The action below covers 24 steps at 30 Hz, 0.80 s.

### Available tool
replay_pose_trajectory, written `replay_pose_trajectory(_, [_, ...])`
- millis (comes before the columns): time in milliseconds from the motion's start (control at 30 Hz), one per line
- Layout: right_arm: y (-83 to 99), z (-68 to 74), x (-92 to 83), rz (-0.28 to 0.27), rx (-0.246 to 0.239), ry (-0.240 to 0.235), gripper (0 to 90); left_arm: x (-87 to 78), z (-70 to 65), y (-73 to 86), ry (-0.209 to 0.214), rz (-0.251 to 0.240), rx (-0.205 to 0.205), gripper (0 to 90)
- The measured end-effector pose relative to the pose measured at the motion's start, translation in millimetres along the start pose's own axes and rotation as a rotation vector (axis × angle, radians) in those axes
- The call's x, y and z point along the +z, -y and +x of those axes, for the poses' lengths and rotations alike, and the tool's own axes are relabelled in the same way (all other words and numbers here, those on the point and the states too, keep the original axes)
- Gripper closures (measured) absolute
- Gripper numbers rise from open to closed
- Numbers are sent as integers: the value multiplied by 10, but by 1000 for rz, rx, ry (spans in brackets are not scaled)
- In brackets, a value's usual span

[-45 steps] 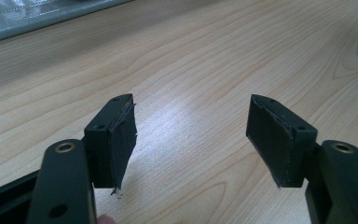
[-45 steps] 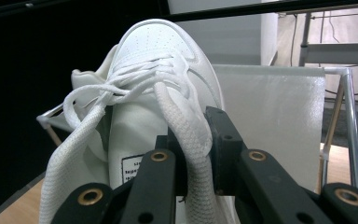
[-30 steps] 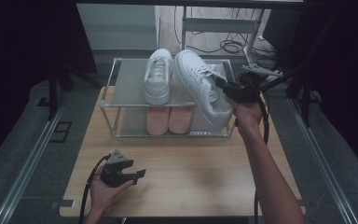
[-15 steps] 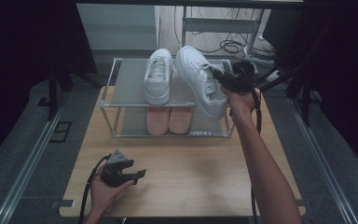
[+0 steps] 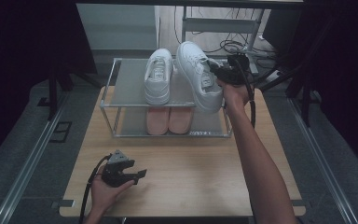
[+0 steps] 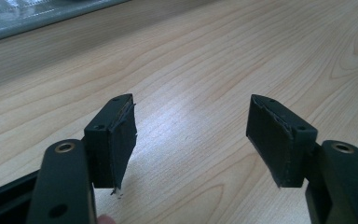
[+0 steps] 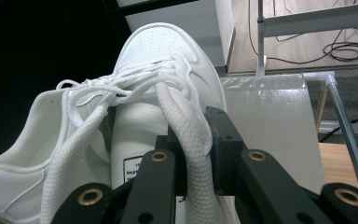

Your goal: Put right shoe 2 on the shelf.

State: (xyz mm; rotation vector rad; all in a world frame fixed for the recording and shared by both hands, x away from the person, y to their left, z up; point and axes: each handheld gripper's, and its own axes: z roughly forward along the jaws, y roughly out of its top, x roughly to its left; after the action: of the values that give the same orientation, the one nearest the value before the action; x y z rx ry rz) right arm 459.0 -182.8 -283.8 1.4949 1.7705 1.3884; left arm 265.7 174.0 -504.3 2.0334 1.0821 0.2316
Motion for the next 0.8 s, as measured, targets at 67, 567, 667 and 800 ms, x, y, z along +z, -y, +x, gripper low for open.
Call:
replay_pose_trajectory(67, [-14,14,38,6,5,6,813,0,-2,0,0,0,1,335])
replay_pose_trajectory(567, [-156,80,495,70,56,94,807,-17,27,2,1,-5,-4,335])
replay_pose_trajectory(667, [-170,81,583,85,62,106,805,-28,38,3,1,-8,-5,335])
replay_pose_trajectory(800, [-184,87,698,104,50,119,798,-37,49,4,0,-13,-10,335])
